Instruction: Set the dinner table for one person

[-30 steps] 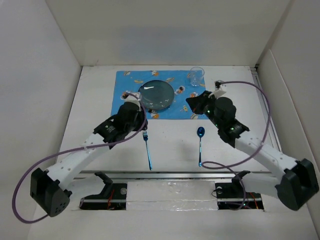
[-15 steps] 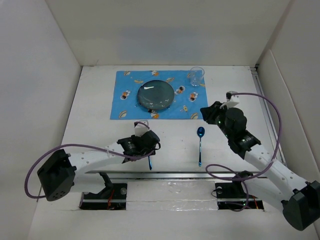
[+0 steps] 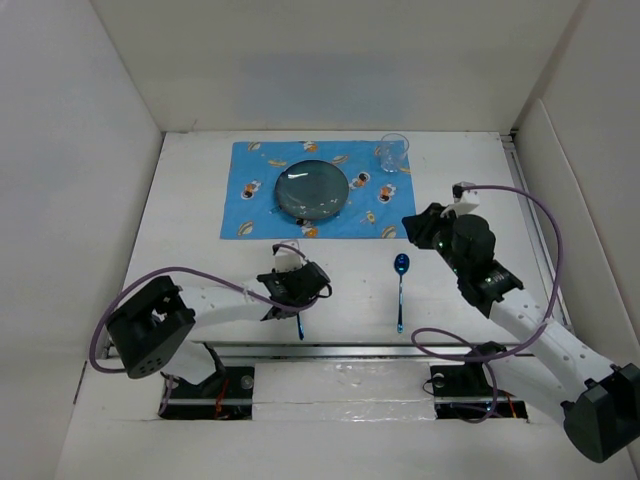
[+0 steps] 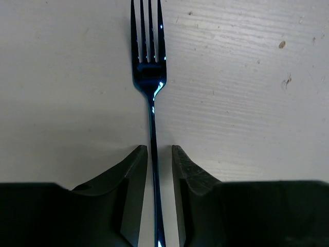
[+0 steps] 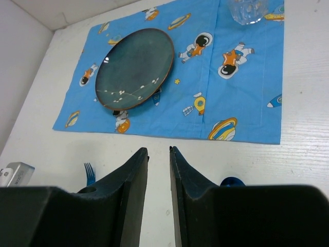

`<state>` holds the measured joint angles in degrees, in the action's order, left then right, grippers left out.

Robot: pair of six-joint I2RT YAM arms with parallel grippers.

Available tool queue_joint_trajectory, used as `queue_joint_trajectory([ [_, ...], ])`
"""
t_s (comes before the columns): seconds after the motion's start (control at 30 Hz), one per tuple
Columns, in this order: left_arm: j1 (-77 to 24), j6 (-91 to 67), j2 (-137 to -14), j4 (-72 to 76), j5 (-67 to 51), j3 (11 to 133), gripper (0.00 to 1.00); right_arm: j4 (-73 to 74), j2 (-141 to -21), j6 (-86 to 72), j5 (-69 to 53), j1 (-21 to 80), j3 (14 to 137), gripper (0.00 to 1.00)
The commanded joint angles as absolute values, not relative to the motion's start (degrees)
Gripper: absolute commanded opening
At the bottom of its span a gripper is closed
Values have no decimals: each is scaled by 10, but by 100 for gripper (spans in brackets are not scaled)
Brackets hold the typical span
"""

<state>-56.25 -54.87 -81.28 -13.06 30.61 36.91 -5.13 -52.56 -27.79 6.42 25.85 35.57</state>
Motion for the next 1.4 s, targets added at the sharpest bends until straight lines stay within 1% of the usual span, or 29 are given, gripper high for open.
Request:
queue_joint_trajectory([
  [0.0, -550, -555, -827, -141, 317, 365, 23, -68, -518, -264, 67, 255, 364, 30],
  [0.03, -550, -555, -832, -141, 318, 364, 22, -62, -517, -264, 66, 255, 368, 29],
  [0.17, -555, -561, -852, -158, 322, 366, 13, -60, -505, -259, 97, 255, 365, 30],
  [0.2, -555, -560, -853, -158, 323, 366, 13, -54, -505, -259, 97, 255, 365, 30],
  [0.23, -561, -559, -858, -167, 330, 367, 8, -47, -504, -259, 96, 255, 367, 30],
  [0.33, -561, -549, -870, -185, 327, 381, 0, -48, -490, -260, 105, 255, 366, 30],
  [0.5, -573, -539, -852, -225, 356, 414, 0, -47, -477, -262, 99, 255, 360, 30],
  [0.63, -573, -501, -788, -267, 419, 472, 0, -55, -485, -262, 90, 250, 359, 30],
  [0.73, -528, -438, -764, -244, 418, 521, 0, -50, -487, -260, 94, 250, 360, 30],
  [0.77, -513, -392, -761, -228, 414, 531, 0, -57, -488, -259, 94, 250, 356, 30],
  [0.8, -479, -369, -759, -208, 411, 551, 0, -59, -489, -259, 91, 244, 356, 30],
  [0.87, -437, -315, -768, -145, 374, 569, 0, -58, -490, -260, 82, 243, 358, 30],
  [0.9, -395, -275, -776, -131, 360, 594, 0, -58, -491, -260, 83, 243, 357, 30],
  [1.0, -325, -202, -855, -116, 292, 670, 0, -69, -510, -258, 96, 243, 352, 30],
  [1.03, -284, -179, -873, -113, 255, 692, 0, -63, -513, -258, 93, 243, 356, 30],
  [1.07, -270, -158, -893, -111, 249, 728, 0, -55, -516, -256, 91, 243, 362, 30],
  [1.13, -244, -94, -949, -105, 256, 762, 0, -56, -516, -255, 91, 238, 361, 30],
  [1.17, -233, -68, -990, -115, 264, 819, 0, -74, -514, -256, 84, 238, 353, 30],
  [1.2, -233, -68, -1011, -115, 264, 819, 0, -74, -515, -256, 83, 238, 352, 30],
  [1.27, -226, -48, -1043, -133, 259, 865, 0, -74, -518, -254, 68, 238, 354, 30],
  [1.37, -221, -19, -1083, -113, 256, 883, 0, -65, -521, -253, 76, 238, 358, 30],
])
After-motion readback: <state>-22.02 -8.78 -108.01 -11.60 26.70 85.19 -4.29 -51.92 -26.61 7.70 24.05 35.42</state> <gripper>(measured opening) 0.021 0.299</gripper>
